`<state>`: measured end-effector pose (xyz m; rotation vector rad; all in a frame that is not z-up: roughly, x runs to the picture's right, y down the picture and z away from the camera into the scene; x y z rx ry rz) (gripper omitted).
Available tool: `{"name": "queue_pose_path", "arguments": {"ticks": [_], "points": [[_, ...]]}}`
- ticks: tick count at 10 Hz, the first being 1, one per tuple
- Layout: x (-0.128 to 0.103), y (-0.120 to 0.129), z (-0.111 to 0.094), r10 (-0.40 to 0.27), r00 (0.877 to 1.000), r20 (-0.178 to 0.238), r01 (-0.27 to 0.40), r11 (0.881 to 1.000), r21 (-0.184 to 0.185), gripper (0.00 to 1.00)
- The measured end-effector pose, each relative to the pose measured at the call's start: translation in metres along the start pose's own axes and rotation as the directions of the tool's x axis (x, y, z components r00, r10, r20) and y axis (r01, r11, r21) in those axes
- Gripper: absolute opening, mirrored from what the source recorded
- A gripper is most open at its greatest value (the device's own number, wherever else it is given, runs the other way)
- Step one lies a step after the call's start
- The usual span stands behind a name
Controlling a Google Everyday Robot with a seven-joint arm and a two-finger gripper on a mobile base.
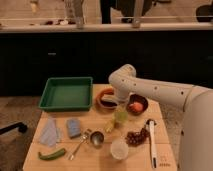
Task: Stack cups on top of each other
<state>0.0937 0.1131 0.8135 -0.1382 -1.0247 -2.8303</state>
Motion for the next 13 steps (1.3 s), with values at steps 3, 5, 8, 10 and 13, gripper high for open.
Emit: {"name": "queue_pose_path", "arguments": {"ticks": [3,5,8,10,13], "points": [[0.009,-0.003,-0.008,0.076,0.997,0.003,-0.076,0.997,0.011,0.0],[0.021,-0.007,-0.011,0.085,0.996,0.005,-0.085,0.996,0.021,0.0],[0.018,-0.007,-0.011,0.088,0.996,0.007,-0.088,0.996,0.02,0.0],[0.02,-0.007,-0.011,0.085,0.996,0.006,-0.085,0.996,0.02,0.0],[0.019,-0.007,-0.011,0.086,0.996,0.006,-0.086,0.996,0.021,0.0]]}}
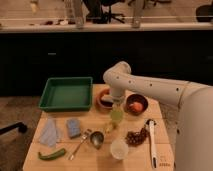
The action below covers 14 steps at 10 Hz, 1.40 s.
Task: Stack cups on top of each other
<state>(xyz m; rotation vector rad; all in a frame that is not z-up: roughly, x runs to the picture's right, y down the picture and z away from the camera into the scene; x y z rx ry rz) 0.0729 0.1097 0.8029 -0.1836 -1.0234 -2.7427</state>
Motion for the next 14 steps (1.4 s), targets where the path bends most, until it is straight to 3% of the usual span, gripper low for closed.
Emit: {"name": "queue_pose_path", "arguments": {"ticks": [8,14], "points": [[0.003,-0.018,-0.021,0.015,1.0,0.02,-0.016,1.0,0.012,0.0],[0.004,-0.058,-0.039,0.021,0.999,0.026,-0.021,1.0,0.021,0.0]]}}
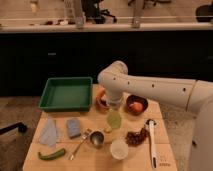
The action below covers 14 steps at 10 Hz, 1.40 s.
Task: Stack cups on top of each other
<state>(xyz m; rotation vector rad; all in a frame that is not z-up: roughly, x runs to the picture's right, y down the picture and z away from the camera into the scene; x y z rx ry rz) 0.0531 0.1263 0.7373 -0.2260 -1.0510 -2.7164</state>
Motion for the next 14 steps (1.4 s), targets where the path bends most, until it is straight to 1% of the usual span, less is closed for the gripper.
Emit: {"name": "queue_pose_path", "arguments": {"ticks": [2,5,11,14], "points": [[0.005,-0.018,-0.003,-0.025,1.0,-0.001,0.025,1.0,0.0,0.0],[0.015,-0.036,-0.009,-0.06,0.998,-0.004,0.06,0.998,-0.004,0.0],[0.033,-0.062,-0.02,-0.119,0.993,-0.018,0.119,0.993,-0.008,0.0],[0.046,-0.074,-0.022,-0.161,0.987,-0.023,0.16,0.987,-0.01,0.0]]}}
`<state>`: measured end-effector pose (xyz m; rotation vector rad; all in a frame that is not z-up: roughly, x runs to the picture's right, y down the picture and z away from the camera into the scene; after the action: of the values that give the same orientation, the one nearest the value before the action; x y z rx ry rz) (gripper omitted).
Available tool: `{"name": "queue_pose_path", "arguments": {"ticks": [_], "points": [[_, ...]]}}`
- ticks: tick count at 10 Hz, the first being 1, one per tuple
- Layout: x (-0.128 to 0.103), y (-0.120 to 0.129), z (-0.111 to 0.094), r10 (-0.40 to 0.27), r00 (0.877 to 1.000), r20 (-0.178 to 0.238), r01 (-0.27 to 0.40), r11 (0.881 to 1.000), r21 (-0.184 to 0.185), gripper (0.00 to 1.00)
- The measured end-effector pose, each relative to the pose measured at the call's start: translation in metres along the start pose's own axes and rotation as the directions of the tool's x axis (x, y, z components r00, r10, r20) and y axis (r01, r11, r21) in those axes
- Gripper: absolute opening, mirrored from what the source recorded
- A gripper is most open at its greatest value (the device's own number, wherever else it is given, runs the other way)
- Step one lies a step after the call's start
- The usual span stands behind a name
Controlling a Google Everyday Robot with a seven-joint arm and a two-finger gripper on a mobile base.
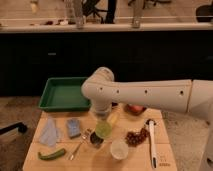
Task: Stack cups on top of each other
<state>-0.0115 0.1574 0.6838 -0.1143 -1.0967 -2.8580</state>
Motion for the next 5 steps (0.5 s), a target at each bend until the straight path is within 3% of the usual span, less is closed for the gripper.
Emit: {"name": "queue_pose_path", "arguments": {"ticks": [5], "points": [[0.024,-0.013,0.001,-0.064,0.998,-0.012,0.064,0.998,0.006,0.0]]}}
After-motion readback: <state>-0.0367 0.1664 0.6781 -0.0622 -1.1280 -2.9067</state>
